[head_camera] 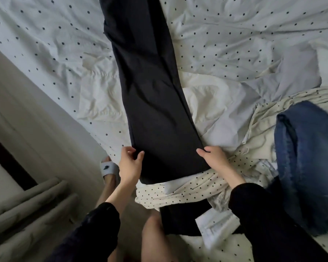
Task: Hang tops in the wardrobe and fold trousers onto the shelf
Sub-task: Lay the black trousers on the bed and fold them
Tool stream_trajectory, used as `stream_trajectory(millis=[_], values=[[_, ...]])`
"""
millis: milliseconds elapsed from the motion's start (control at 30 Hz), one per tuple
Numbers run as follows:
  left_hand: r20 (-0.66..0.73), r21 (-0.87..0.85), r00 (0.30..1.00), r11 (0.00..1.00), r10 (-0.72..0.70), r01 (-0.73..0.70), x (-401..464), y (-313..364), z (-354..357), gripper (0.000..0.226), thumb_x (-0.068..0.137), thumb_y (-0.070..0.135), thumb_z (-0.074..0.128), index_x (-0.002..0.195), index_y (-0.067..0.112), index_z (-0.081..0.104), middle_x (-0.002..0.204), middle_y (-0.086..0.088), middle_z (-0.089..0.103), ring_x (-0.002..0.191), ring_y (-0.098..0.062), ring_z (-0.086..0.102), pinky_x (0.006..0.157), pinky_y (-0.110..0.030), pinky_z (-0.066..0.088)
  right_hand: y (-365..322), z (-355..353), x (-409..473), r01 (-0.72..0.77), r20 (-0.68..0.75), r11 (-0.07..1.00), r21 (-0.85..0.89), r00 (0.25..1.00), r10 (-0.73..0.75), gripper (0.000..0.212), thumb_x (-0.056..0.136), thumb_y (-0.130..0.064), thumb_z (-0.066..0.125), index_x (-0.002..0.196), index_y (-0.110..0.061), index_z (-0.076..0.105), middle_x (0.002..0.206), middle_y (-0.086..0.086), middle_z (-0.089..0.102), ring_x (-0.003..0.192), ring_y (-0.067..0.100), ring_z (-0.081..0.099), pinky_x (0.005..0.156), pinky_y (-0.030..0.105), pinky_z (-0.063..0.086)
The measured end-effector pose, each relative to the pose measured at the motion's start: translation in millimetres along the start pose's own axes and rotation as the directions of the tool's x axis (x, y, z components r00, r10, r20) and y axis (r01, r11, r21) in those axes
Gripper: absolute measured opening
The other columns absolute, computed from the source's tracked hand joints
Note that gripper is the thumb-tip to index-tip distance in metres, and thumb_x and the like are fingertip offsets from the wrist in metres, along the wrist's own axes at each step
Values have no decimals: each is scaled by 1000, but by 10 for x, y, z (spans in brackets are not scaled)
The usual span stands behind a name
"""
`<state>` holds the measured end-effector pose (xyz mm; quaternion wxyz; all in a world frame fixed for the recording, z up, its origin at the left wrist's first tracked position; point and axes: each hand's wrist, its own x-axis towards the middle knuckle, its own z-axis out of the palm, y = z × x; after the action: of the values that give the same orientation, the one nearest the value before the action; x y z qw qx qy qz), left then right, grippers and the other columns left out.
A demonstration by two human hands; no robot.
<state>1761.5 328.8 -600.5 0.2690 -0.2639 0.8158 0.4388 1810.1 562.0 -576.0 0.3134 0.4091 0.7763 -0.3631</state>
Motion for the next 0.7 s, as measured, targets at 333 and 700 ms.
stream_trajectory(millis=[333, 700], values=[[268, -270, 953, 939, -139, 212, -314, -460, -31, 29, 92, 22, 60, 116, 11, 49, 100, -5, 64, 86, -16, 63, 78, -28, 51, 264, 44, -139, 144, -62, 990, 8, 988, -144, 45, 97, -19, 50, 59, -14, 26, 56, 0, 27, 53, 14, 25, 51, 29, 20], [305, -271, 925, 910, -228, 314, -614, -519, -260, 12, 89, 17, 63, 94, 6, 63, 98, -16, 67, 91, -29, 65, 91, -43, 51, 387, 160, -437, -129, -23, 874, 468, 987, 157, 22, 89, -13, 64, 93, 8, 61, 93, 11, 59, 87, 25, 57, 70, 34, 53]])
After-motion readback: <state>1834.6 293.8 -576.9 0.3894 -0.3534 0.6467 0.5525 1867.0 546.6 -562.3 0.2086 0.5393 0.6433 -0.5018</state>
